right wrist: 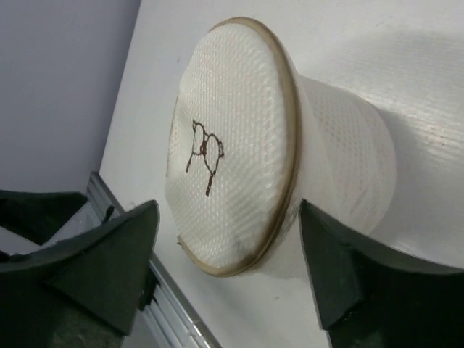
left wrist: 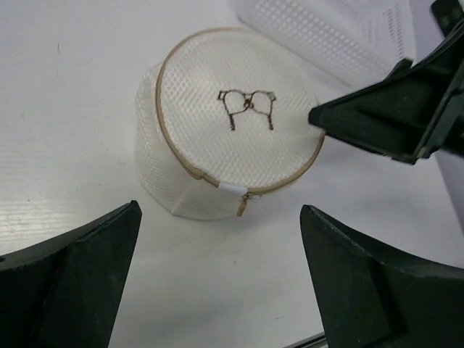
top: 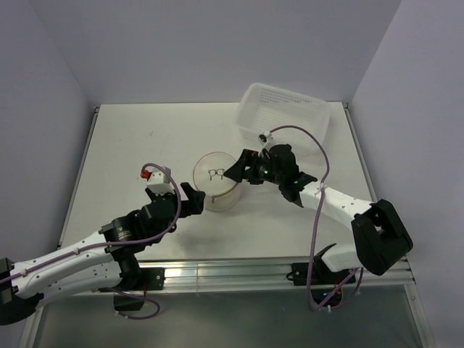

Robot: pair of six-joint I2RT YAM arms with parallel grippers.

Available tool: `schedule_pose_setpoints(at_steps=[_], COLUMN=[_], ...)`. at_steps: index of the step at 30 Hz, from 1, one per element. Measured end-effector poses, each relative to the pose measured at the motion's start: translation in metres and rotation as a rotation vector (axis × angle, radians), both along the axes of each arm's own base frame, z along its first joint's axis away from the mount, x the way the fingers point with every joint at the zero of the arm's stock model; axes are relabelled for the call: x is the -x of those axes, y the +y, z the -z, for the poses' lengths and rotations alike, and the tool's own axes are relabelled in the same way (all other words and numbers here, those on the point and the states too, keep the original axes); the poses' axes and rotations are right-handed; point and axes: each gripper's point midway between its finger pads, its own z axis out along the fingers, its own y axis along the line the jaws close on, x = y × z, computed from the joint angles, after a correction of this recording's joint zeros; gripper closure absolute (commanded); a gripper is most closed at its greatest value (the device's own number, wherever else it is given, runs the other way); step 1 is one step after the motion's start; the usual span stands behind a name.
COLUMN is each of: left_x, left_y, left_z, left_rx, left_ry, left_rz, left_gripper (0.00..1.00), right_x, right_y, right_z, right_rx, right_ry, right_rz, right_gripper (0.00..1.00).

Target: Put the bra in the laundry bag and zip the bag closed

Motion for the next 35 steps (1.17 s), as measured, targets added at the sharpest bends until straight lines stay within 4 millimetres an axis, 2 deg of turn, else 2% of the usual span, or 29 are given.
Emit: schedule_pose_setpoints(at_steps=[3,5,8,10,12,15,20,24,30,35], left_x=[0.001,0.001,0.003,0.004,0.006,0.009,0.017,0.023,0.028,0.032], left_y=[0.006,0.01,0.017,0.022,0.027,0.035,0.056,0.071,0.08,0.088], left_z=[-0.025,-0.044,-0.068,-0.08,-0.089,-0.098,-0.104,-0.103,-0.082,-0.086], left_rx=[0.035,0.063,0.096,0.109,0.118,0.129,0.148,0.175,0.159,0.185], left_ry=[-0.032,-0.058,-0.09,-0.106,-0.121,-0.136,-0.15,-0.153,-0.126,-0.143], left_rz=[-0.009,-0.013,-0.018,-0.023,-0.024,-0.028,-0.046,-0.07,-0.072,-0.071], left_gripper=[0.02,0.04,0.05,0.05,0.05,0.05,0.05,0.06,0.09,0.08], right_x=[0.001,0.001,0.004,0.011,0.021,0.046,0.089,0.101,0.094,0.084], right_y=[-0.006,-0.013,-0.03,-0.047,-0.064,-0.095,-0.15,-0.176,-0.182,-0.181], right_z=[-0.005,-0.017,-0.054,-0.087,-0.113,-0.14,-0.147,-0.146,-0.113,-0.104], right_rx=[0.018,0.021,0.001,-0.028,-0.057,-0.098,-0.139,-0.146,-0.069,-0.001], right_ry=[-0.014,-0.042,-0.134,-0.225,-0.303,-0.403,-0.516,-0.55,-0.489,-0.457], right_rz=[0.031,0.069,0.137,0.195,0.247,0.323,0.465,0.556,0.596,0.602], right_gripper=[0.0,0.0,0.0,0.0,0.0,0.0,0.0,0.0,0.0,0.0])
